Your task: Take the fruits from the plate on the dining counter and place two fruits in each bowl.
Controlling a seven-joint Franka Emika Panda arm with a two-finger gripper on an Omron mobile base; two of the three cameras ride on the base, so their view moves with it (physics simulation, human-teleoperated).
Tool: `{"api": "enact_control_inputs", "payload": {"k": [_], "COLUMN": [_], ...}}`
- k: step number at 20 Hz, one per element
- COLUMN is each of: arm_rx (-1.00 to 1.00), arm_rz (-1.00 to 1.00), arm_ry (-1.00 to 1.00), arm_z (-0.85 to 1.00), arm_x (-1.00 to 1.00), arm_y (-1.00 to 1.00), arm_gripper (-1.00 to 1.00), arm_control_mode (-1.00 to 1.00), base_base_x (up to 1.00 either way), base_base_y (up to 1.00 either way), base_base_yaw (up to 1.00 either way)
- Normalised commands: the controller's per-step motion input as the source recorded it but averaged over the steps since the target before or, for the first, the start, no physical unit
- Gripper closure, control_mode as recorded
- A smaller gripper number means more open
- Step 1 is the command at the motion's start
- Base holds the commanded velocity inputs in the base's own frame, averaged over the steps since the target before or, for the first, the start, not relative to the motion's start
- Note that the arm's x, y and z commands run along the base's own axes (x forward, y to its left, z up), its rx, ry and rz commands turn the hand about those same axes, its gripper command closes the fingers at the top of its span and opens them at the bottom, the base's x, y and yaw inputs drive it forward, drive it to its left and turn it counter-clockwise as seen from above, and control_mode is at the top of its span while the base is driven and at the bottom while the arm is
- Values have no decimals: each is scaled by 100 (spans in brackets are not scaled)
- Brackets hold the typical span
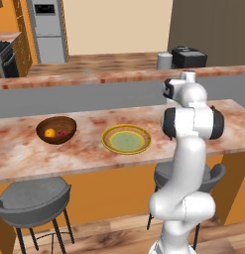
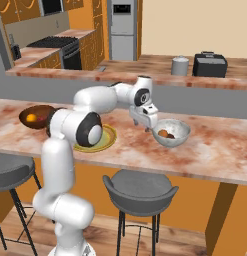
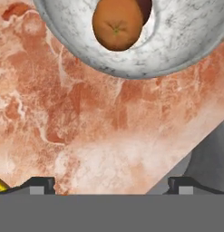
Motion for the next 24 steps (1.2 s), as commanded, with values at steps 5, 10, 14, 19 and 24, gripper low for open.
{"api": "enact_control_inputs", "payload": {"k": [5,10,14,19,24], "arm_rx": [0,2,2,0,0], "arm_rz": [7,18,25,30,32], "arm_ry": [0,5,4,0,0], "arm_z": [21,42,49,45,31], "arm_x": [-92,-95,-98,-99,-75], "arm_y": [51,27,12,12,36], "arm_gripper": [-100,-100,-100,-100,-100], "arm_control_mode": [-100,-100,-100,-100,-100], "base_base_x": [0,0,0,0,0], "base_base_y": [0,0,0,0,0], "base_base_yaw": [0,0,0,0,0]}}
